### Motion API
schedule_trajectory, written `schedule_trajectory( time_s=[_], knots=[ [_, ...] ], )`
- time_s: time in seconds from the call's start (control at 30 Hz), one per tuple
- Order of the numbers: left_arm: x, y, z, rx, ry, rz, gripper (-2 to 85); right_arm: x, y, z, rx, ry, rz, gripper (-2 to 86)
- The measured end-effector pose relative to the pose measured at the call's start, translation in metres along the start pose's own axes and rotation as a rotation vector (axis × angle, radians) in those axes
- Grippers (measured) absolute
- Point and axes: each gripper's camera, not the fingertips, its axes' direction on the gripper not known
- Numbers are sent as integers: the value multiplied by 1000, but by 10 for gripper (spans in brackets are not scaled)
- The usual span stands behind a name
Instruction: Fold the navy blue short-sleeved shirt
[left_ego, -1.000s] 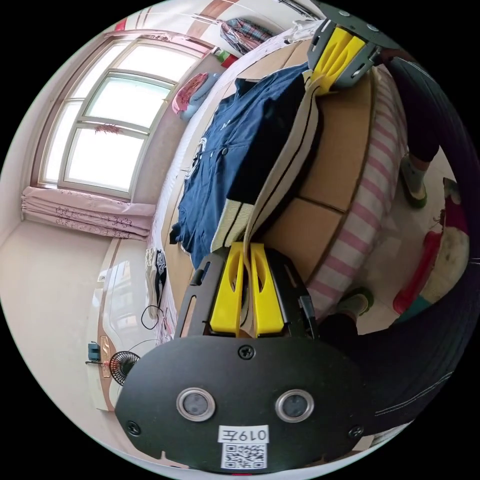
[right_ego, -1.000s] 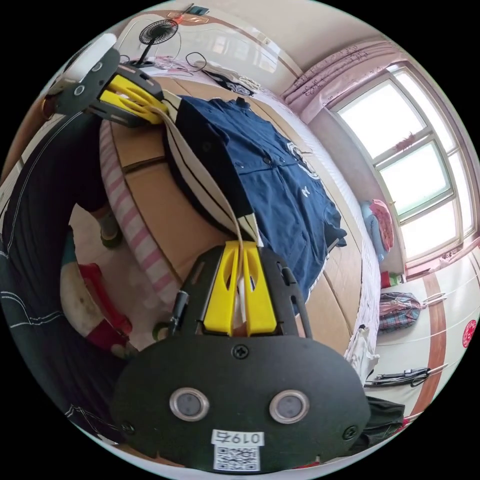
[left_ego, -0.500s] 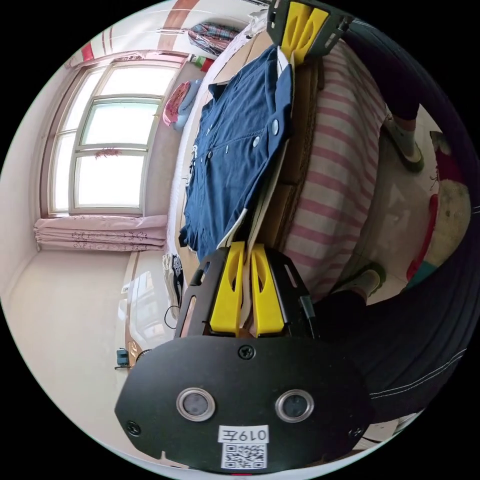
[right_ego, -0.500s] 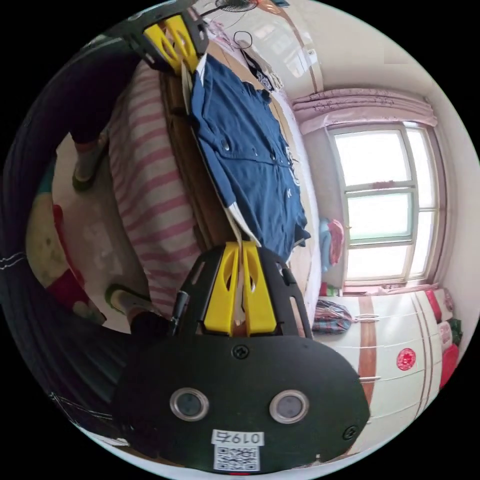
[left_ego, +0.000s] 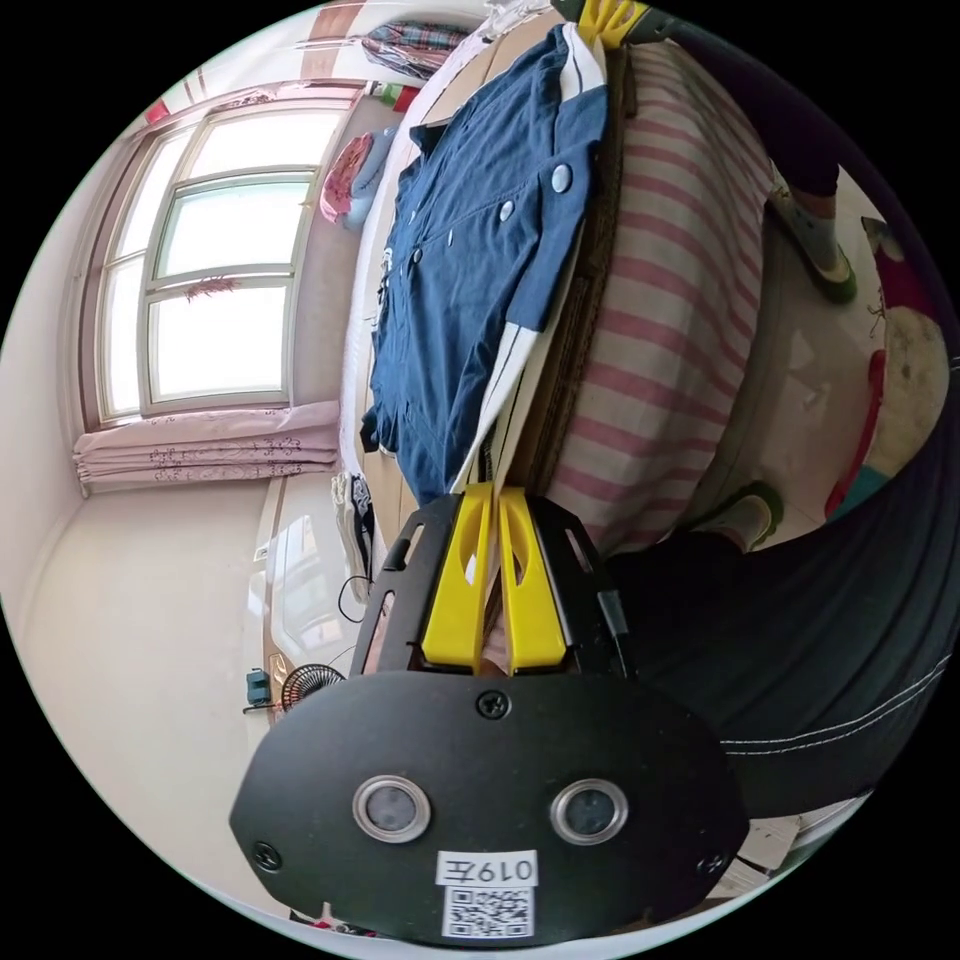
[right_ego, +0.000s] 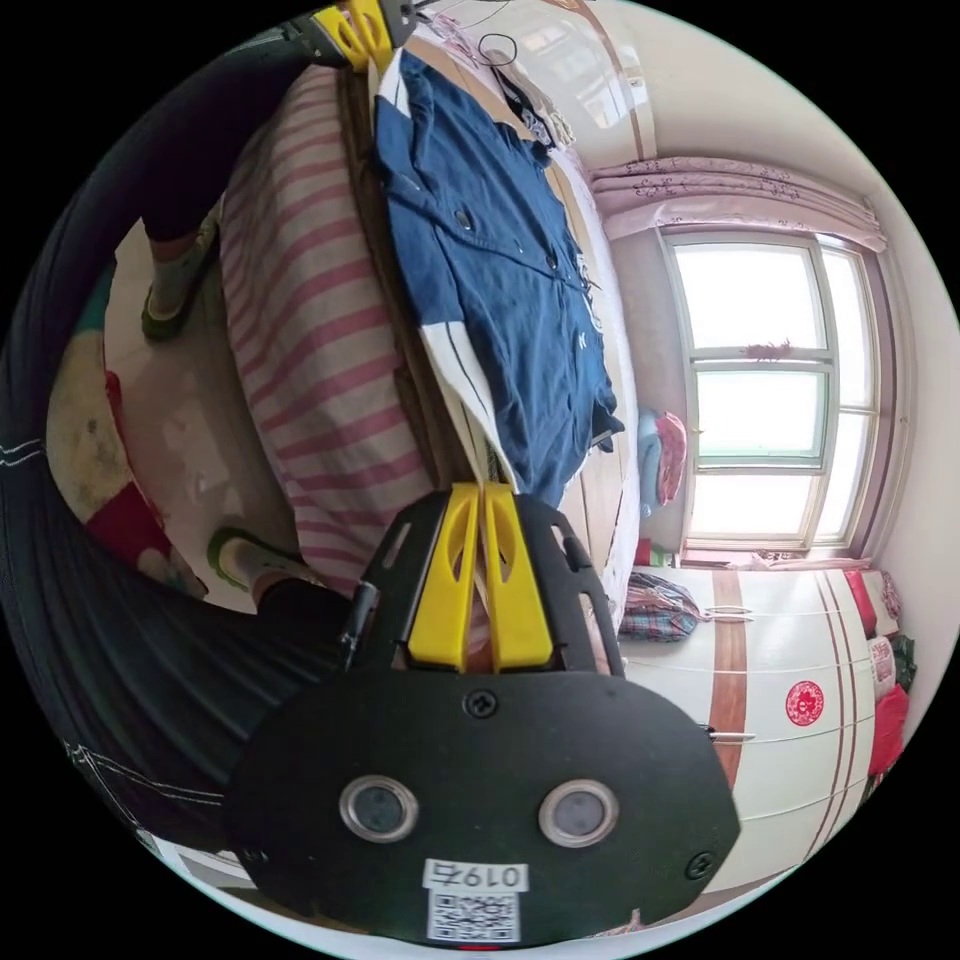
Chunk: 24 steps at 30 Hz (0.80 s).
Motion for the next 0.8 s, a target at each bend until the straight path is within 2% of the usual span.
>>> schedule_trajectory(
  time_s=[0.53, 0.6, 0.67, 0.8],
  knots=[
    [-26, 67, 34, -107, -70, 30, 5, 20, 36, -38, -54, 79, -1, -1],
    [-33, 78, 42, -118, -78, 49, 5, 26, 41, -44, -47, 67, -2, 12],
    [-41, 88, 47, -112, -81, 43, 5, 34, 50, -58, -22, 35, -33, 63],
    [-65, 122, 56, -39, -17, 5, 6, 54, 69, -89, 45, -51, -33, 74]
  ],
)
